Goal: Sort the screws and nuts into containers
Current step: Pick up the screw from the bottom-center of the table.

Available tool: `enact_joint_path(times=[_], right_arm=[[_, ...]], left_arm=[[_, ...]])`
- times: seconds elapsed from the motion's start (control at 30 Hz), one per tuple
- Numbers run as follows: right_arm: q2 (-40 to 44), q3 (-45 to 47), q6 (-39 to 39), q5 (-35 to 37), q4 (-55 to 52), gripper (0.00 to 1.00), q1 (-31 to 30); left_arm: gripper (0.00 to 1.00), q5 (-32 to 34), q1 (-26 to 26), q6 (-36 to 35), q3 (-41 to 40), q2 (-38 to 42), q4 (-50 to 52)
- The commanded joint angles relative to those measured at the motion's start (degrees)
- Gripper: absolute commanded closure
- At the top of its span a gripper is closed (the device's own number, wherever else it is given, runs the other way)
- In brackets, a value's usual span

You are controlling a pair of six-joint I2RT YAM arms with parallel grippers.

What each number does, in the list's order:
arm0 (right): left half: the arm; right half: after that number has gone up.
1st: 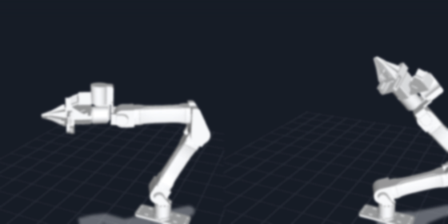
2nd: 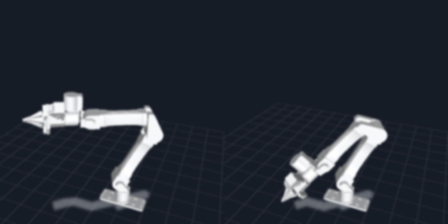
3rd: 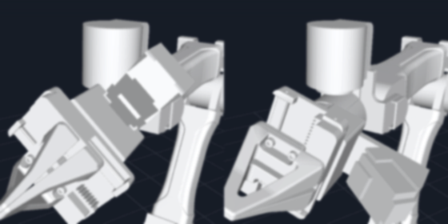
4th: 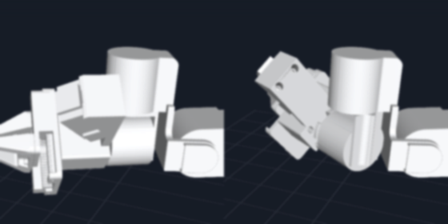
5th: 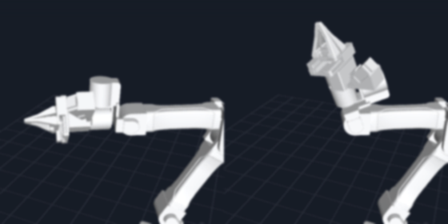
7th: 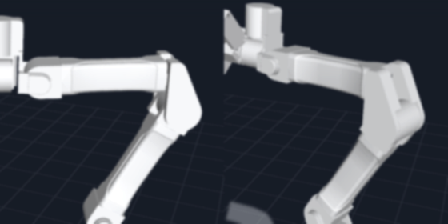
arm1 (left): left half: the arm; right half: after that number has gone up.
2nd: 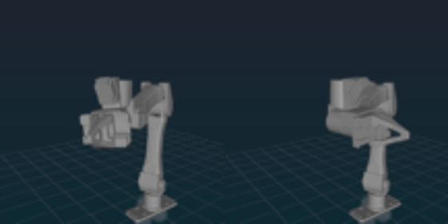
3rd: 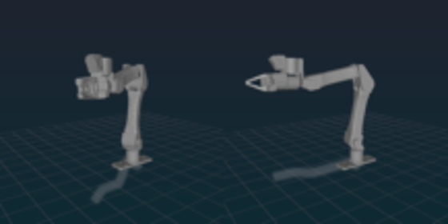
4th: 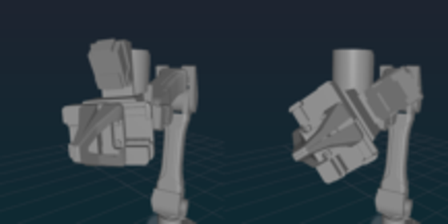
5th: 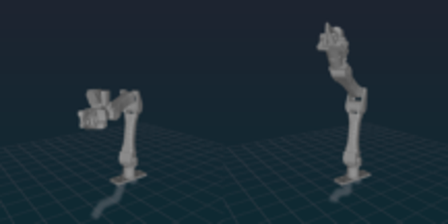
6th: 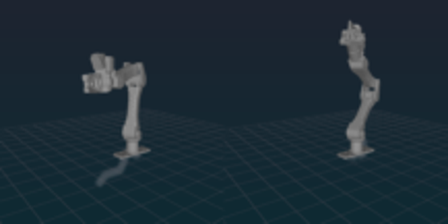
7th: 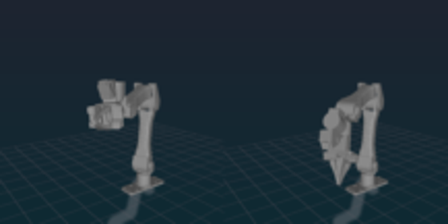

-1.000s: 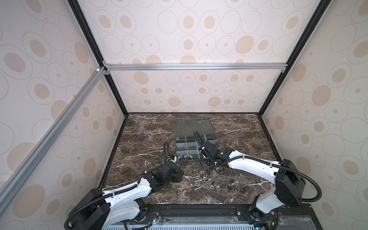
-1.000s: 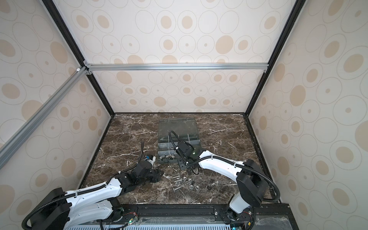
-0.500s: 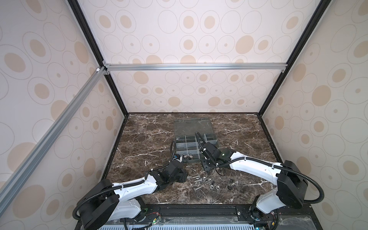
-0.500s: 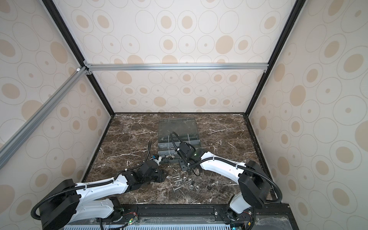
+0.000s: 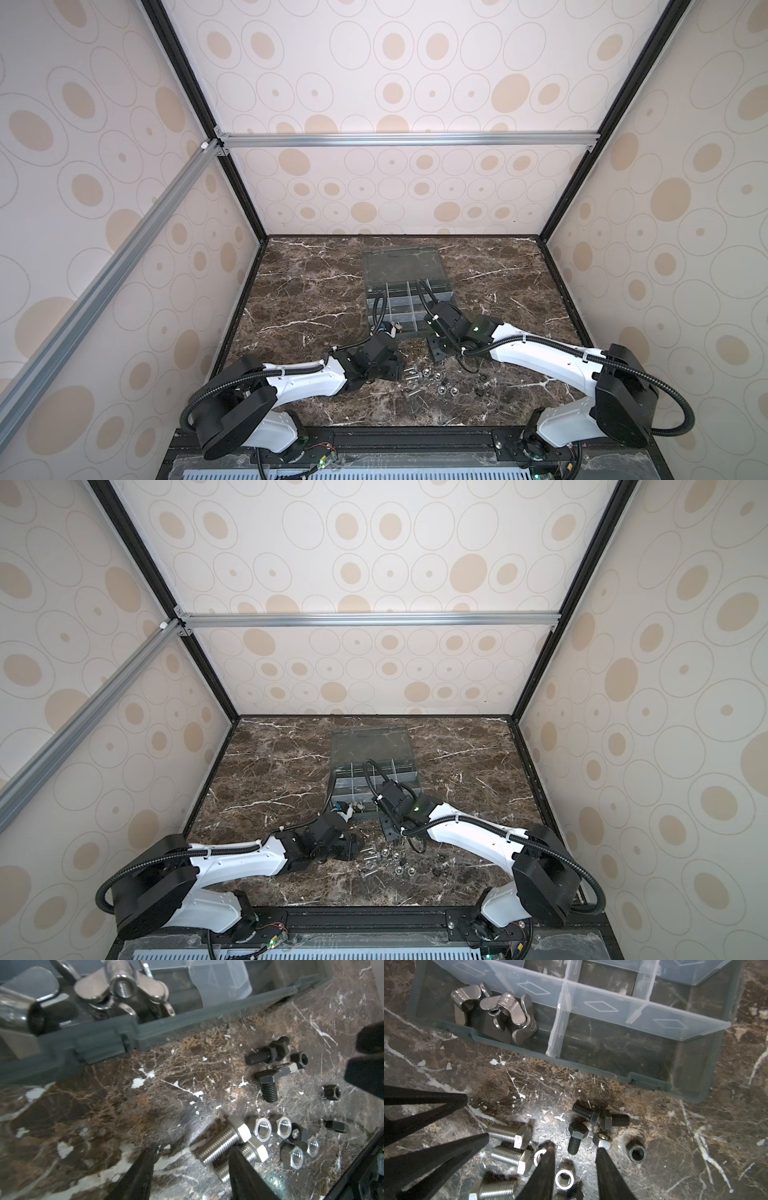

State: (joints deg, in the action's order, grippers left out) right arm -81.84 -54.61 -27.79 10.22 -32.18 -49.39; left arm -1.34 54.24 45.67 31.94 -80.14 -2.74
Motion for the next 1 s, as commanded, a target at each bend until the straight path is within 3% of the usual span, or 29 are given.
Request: enact_joint_path(times=[0.0,0.4,0.97], right_arm=[[1.63,0.82,-1.15,0.9,-1.31,0.64,0.28],[2.54,1.6,-0.95,0.75,-1.05,0.64,0.26],[5.6,4.77,-0.35,0.81,0.13,0.63,0.28]], left_arm=[[0.39,0.37,1.41,0.34,2.43,-1.01,-0.72],[0.29,2.9,3.85,5.52,6.24,-5.11,2.87],[0.28,5.35,5.78,10.29,8.81,-8.44,6.22]])
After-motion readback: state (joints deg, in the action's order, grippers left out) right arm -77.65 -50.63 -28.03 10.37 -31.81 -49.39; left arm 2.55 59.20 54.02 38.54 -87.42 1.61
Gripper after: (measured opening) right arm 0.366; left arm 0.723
